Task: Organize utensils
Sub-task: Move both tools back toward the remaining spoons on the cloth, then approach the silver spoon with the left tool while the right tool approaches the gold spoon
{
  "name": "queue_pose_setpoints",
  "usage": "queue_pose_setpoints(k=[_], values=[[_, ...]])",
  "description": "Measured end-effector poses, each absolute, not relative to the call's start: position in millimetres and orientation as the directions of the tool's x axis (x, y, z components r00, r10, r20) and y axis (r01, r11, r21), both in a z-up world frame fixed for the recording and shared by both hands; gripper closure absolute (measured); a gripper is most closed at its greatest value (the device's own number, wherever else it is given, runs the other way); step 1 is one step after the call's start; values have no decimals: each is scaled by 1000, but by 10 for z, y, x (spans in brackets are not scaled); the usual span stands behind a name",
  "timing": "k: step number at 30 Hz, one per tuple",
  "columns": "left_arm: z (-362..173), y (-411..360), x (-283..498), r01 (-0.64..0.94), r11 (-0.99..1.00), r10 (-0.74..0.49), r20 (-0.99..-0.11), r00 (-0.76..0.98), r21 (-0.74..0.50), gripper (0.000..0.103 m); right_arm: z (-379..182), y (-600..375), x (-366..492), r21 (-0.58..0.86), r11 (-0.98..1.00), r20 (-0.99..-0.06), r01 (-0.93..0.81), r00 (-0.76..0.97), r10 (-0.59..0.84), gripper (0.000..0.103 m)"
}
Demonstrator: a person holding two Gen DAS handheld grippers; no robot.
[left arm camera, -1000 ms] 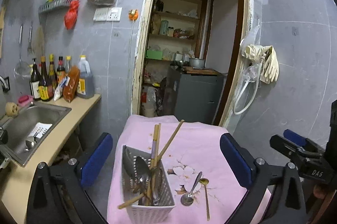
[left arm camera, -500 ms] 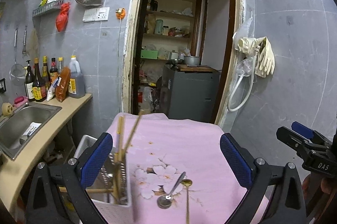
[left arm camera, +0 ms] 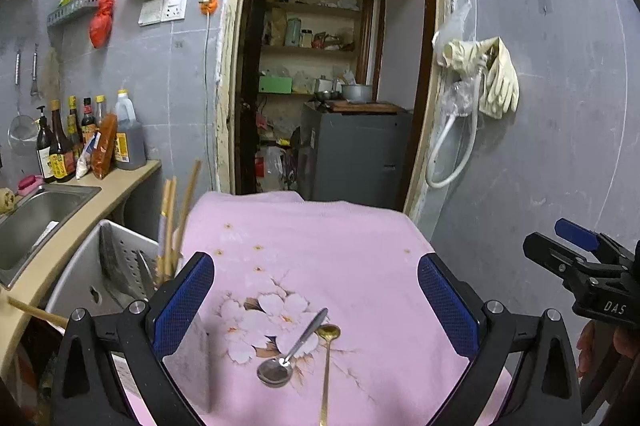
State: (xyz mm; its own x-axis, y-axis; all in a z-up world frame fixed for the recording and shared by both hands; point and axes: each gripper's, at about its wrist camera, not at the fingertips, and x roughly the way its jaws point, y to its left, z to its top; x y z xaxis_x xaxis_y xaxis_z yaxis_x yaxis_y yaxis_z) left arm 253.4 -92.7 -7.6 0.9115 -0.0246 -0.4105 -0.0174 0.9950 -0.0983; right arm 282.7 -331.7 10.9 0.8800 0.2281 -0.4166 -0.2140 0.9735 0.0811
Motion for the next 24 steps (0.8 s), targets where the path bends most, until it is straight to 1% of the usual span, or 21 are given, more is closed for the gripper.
queue_pose_setpoints(k=[6,14,16,24], values=[[-274,-1017,2588,-31,994,-20,-456,890,-103,0,-132,-3434,2950,95,971,-463,-222,853,240,1],[-631,-961,2669,-71,983,-34,-553,832,-167,1,-487,-3531,3095,119,968,-527,-221,812,250,1],[-702,-941,2689,-82,980,-35,-565,824,-181,1,-571,-3547,3129,130,968,-542,-217,802,252,1],[-978,-902,2797,-160,973,27,-608,793,-165,1,-833,-3515,3252,158,963,-573,-218,774,269,1]])
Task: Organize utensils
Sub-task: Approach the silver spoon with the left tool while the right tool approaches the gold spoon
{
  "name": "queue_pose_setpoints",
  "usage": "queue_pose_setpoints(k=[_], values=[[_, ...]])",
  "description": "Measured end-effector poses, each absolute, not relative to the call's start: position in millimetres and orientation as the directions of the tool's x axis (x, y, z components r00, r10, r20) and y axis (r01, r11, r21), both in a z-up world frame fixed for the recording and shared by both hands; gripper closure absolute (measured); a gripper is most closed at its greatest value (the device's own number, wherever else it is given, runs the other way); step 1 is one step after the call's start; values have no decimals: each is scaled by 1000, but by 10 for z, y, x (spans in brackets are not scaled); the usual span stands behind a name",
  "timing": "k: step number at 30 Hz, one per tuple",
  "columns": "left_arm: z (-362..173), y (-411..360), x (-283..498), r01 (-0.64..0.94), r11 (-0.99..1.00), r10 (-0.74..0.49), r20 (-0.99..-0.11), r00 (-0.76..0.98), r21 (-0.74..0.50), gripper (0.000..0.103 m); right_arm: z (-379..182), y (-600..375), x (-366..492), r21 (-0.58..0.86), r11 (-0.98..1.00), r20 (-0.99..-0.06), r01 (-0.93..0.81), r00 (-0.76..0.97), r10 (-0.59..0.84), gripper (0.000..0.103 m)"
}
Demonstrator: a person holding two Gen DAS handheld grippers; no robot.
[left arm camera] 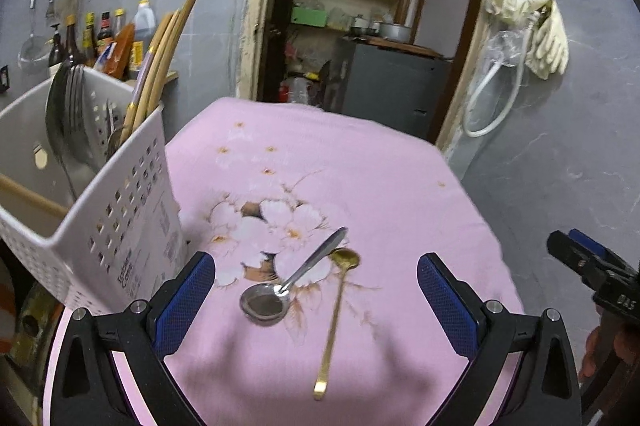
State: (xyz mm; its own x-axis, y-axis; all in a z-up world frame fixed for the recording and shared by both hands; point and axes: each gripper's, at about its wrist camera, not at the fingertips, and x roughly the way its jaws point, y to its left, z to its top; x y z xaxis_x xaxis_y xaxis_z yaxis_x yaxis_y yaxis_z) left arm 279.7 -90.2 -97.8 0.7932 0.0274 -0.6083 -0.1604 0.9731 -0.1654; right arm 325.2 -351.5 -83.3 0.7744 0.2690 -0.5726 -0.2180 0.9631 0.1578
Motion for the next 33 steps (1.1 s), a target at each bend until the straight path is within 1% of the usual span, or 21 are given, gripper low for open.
queue_pose_setpoints(k=[3,6,8,9,10,11,13,18,20,22,30,33], values=[[-1062,-883,2813,-191,968,49,-626,778,-161,5,-905,-3444,3287,170,957,-578,-237,762,291,2],[-1141,-861,2846,-215,963,59,-647,760,-165,12,-973,-3352,3330,182,948,-589,-262,743,319,3],[-1183,-837,2861,-231,957,61,-656,752,-176,19,-1037,-3273,3389,195,937,-607,-290,715,347,12],[-1198,-832,2863,-236,955,60,-658,751,-182,21,-1063,-3235,3411,199,933,-615,-301,703,358,19],[-1218,-823,2871,-245,951,62,-661,748,-189,22,-1094,-3195,3435,202,928,-625,-313,688,368,24],[-1246,-813,2882,-258,947,66,-669,741,-193,23,-1134,-3148,3472,206,921,-638,-329,669,382,27],[-1285,-789,2896,-274,941,69,-682,728,-197,26,-1190,-3099,3520,225,909,-651,-351,640,408,37],[-1379,-739,2903,-320,926,86,-713,696,-202,30,-1335,-2900,3649,257,872,-683,-416,560,468,49],[-1419,-721,2904,-338,918,92,-721,687,-205,32,-1384,-2833,3682,268,861,-691,-431,537,484,50],[-1456,-709,2907,-356,912,101,-728,678,-205,33,-1434,-2760,3714,276,854,-698,-441,519,494,55],[-1556,-640,2929,-397,897,134,-735,665,-196,38,-1521,-2564,3727,269,845,-693,-463,516,504,57],[-1584,-611,2926,-406,891,132,-740,660,-203,42,-1537,-2495,3748,281,834,-695,-474,499,518,63]])
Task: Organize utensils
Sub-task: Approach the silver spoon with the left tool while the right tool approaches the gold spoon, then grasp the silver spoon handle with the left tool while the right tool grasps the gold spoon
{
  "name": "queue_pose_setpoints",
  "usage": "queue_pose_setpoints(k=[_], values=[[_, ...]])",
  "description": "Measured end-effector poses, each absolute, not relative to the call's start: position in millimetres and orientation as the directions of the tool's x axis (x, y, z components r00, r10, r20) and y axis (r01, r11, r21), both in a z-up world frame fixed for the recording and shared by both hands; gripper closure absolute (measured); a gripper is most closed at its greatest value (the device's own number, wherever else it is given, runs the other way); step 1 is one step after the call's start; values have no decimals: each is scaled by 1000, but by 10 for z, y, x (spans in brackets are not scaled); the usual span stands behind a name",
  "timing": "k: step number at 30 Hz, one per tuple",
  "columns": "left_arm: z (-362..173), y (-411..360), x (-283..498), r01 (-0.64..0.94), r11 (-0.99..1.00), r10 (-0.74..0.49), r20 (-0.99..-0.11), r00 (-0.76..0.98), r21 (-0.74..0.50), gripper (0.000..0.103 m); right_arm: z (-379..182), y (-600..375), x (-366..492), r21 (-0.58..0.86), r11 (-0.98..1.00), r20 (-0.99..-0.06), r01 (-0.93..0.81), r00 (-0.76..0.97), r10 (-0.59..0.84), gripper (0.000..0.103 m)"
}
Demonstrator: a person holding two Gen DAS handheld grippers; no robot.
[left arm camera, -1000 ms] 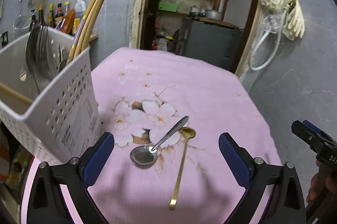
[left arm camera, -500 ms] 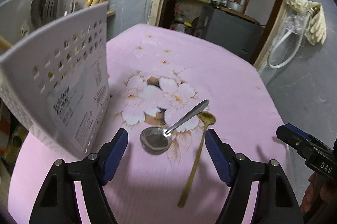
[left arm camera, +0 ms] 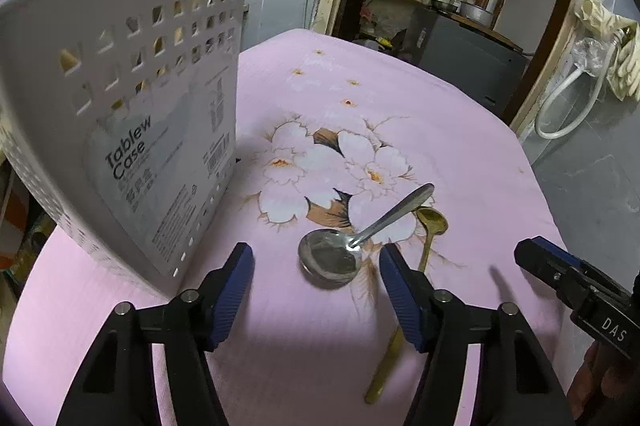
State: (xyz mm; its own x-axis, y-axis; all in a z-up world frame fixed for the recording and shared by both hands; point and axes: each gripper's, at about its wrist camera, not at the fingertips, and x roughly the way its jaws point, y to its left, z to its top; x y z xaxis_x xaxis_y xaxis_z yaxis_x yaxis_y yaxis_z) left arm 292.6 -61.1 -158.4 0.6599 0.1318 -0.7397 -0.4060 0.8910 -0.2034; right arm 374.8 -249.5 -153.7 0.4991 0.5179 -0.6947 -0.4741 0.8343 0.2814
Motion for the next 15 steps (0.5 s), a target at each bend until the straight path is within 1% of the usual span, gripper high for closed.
queue_pose_setpoints(k=[3,5,7,10,15], values=[[-1606,-590,2928,-407,888,123,-743,658,-214,48,-1556,-2433,3777,295,818,-697,-494,475,538,71],[-1620,-569,2929,-406,886,115,-743,659,-222,52,-1583,-2359,3813,307,801,-703,-513,445,555,72],[-1627,-557,2937,-406,885,111,-743,659,-228,55,-1622,-2311,3843,311,791,-713,-527,421,561,78],[-1636,-559,2948,-407,884,111,-741,662,-231,58,-1683,-2213,3886,319,774,-726,-547,384,570,79],[-1645,-546,2958,-412,879,109,-738,666,-241,62,-1717,-2120,3908,315,766,-725,-561,379,576,79]])
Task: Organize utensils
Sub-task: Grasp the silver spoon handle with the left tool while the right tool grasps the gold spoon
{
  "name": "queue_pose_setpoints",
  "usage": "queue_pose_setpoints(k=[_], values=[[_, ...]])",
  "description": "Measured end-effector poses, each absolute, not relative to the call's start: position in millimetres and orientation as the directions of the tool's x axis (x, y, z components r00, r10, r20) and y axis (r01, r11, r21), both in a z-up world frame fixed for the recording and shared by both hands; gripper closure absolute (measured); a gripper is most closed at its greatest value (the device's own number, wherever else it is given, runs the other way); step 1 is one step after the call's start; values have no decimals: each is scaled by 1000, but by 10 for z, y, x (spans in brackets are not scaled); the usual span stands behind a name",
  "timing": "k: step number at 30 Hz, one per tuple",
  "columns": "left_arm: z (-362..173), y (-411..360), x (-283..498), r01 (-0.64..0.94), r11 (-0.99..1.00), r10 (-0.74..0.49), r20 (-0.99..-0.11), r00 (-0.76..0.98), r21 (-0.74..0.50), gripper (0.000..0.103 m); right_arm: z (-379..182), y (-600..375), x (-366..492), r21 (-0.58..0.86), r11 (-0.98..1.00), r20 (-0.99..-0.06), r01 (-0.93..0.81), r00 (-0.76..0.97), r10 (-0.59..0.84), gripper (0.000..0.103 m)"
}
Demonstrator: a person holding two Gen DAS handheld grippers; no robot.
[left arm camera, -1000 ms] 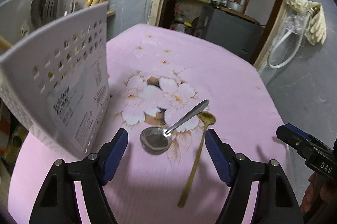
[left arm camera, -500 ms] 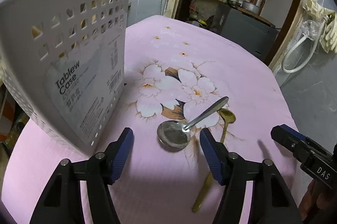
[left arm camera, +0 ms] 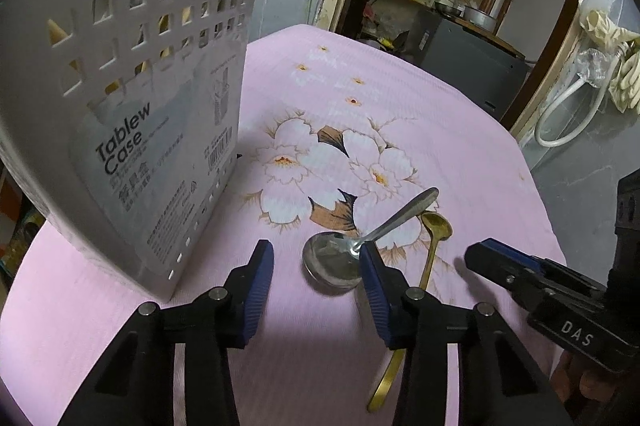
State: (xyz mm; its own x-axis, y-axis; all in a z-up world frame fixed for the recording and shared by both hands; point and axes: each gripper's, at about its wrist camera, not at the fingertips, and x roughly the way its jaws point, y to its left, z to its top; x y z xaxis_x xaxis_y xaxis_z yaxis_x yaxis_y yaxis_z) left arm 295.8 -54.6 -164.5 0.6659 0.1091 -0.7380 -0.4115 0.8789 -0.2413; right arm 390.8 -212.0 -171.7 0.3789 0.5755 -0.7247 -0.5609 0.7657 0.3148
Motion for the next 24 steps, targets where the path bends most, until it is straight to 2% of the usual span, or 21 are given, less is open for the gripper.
queue_pose_setpoints(k=[6,11,17,24], values=[[-1659,-538,2978,-406,880,99,-740,666,-248,74,-1715,-2028,3952,331,753,-724,-569,358,589,79],[-1678,-532,2980,-393,882,78,-742,666,-260,89,-1726,-2015,3986,364,732,-721,-576,323,613,79],[-1663,-518,2985,-385,879,63,-733,677,-280,95,-1738,-1895,3983,349,726,-738,-592,303,603,79],[-1610,-509,2946,-410,868,96,-716,691,-279,97,-1715,-1820,3983,305,745,-762,-593,317,564,79]])
